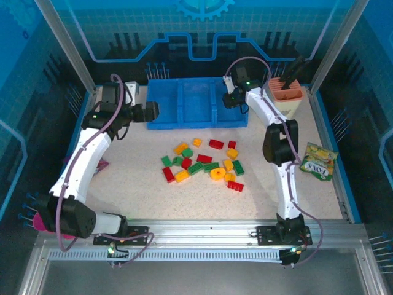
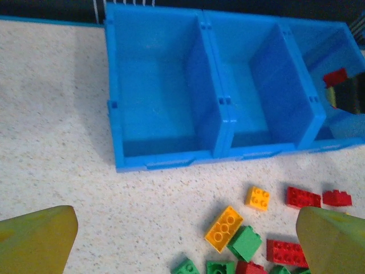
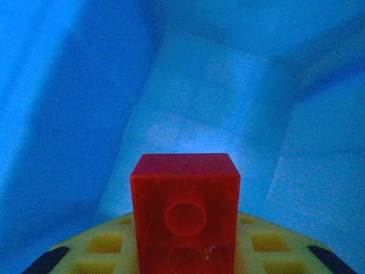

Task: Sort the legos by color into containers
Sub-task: Place the lego in the container, then pick up the lego from the center of the table.

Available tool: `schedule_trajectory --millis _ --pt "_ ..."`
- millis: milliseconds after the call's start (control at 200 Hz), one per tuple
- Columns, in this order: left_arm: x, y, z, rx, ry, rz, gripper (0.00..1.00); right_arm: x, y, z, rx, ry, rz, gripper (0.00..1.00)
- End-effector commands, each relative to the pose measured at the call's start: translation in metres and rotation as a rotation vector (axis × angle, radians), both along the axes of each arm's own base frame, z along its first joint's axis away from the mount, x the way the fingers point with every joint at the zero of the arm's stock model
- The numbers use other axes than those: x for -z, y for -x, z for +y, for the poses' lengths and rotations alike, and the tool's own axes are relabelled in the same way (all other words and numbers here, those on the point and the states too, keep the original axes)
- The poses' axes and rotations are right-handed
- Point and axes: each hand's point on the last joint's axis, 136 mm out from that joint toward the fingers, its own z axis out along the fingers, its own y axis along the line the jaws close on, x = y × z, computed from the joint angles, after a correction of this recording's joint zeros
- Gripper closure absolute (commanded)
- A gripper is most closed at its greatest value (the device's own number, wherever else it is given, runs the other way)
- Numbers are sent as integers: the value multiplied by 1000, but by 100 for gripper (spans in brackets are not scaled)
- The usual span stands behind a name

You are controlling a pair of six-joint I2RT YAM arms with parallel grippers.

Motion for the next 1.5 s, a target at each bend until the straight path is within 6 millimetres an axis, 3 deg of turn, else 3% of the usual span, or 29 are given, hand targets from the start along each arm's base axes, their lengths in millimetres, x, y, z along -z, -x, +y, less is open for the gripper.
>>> schedule_trajectory --millis 0,190,475,635,665,686,781,861,981,1121,1496 --pt "-6 2 -12 39 69 18 1 -3 -3 3 -14 7 24 67" --pt "-2 3 -7 18 43 31 0 7 -9 8 -8 -10 35 64" --pt "-3 2 -10 21 65 41 0 -16 3 15 -21 -37 14 46" --pt "-6 6 -11 40 56 41 1 -48 31 26 -7 -93 44 51" --pt "-6 7 -11 43 47 41 1 -47 39 26 5 -86 59 51" --pt "-6 8 -10 43 41 42 1 -58 45 25 15 -85 46 50" --pt "-8 12 -8 39 25 38 1 -62 75 22 55 -69 69 50" --pt "-10 15 -10 48 28 28 1 -55 104 30 21 -72 100 50" --pt "-10 17 -12 62 37 20 0 -40 144 58 -161 -73 104 48" --pt "-11 18 -18 93 54 17 1 -12 172 72 -350 -29 194 47" --pt "-12 21 -14 86 35 -19 1 42 178 84 -626 174 279 34"
